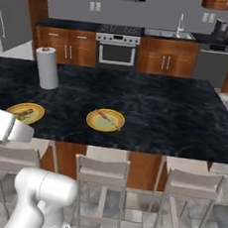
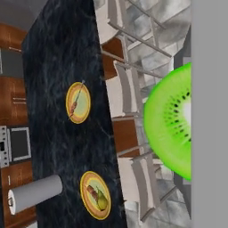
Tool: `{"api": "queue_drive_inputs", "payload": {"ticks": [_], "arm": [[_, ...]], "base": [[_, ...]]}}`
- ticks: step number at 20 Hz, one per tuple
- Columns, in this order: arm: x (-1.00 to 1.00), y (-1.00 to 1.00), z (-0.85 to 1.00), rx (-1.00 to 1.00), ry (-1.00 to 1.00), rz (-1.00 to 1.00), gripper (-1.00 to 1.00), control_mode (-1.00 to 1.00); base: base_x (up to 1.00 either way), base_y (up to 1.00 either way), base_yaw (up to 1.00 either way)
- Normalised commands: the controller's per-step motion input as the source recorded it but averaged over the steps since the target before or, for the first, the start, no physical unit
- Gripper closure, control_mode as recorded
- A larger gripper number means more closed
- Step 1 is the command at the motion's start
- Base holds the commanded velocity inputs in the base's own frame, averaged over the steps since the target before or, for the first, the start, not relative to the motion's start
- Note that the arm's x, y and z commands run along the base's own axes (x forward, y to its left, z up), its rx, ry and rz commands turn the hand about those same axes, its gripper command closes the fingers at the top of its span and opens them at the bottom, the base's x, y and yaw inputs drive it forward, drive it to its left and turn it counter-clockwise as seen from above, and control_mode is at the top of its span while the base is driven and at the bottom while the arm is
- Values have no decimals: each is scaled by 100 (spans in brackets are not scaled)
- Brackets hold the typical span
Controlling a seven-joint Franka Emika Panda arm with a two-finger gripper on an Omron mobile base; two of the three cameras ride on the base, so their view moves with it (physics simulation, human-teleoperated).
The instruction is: Pick up the pear and kiwi from the fridge and place one fruit on each plate on the dining counter.
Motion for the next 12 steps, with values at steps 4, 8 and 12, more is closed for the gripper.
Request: {"api": "queue_drive_inputs", "payload": {"ticks": [4,8,12], "arm": [[0,0,0,0,0,0,100,100],[0,0,0,0,0,0,100,100],[0,0,0,0,0,0,100,100]], "base": [[49,-6,27],[32,-21,16],[28,-28,0]]}}
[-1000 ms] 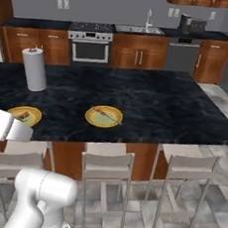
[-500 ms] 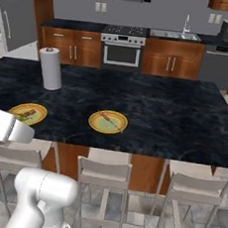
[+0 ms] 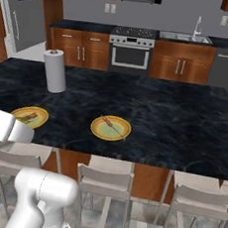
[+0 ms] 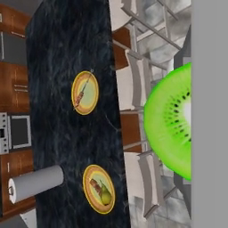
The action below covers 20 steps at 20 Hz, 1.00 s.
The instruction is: Pick up the pear and kiwi from the fridge and place one fruit on each plate on the dining counter.
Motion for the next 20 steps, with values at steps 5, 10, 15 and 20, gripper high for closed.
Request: {"api": "queue_drive_inputs", "payload": {"ticks": [5,10,15,20], "arm": [[0,0,0,0,0,0,100,100],[0,0,0,0,0,0,100,100],[0,0,0,0,0,0,100,100],[0,0,0,0,0,0,100,100]], "base": [[26,-24,0],[43,-32,0],[71,-19,0],[3,0,0]]}}
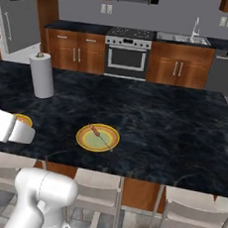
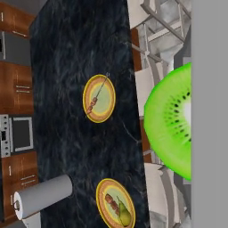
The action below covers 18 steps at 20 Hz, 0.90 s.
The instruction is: Pick up the pear and kiwi from the fridge and place one fruit on each plate on the dining counter.
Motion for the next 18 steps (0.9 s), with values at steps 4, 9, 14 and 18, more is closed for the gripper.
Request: {"api": "queue_drive_inputs", "payload": {"ticks": [4,9,14,18], "arm": [[0,0,0,0,0,0,100,100],[28,0,1,0,10,0,100,-100],[100,-4,5,0,56,4,100,-100],[100,0,0,0,54,3,100,-100]], "base": [[0,0,0],[0,0,0],[0,0,0],[0,0,0]]}}
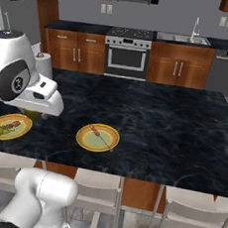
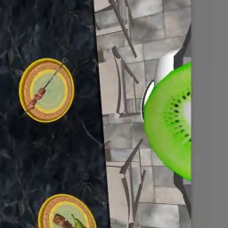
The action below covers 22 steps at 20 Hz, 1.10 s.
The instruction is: Pick up the pear and kiwi from the fridge and place one fruit on each plate on the dining counter.
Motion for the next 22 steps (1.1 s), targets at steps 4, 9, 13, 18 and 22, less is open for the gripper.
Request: {"api": "queue_drive_inputs", "payload": {"ticks": [4,9,13,18,22], "arm": [[90,-17,-29,0,14,5,100,-100],[30,-23,-79,-6,-2,1,100,-100],[1,-17,-84,-11,0,0,100,-100],[7,-8,-88,-8,-9,0,100,-100],[30,-1,-34,-1,-18,0,100,-100]], "base": [[0,0,0],[0,0,0],[0,0,0],[0,0,0],[0,0,0]]}}
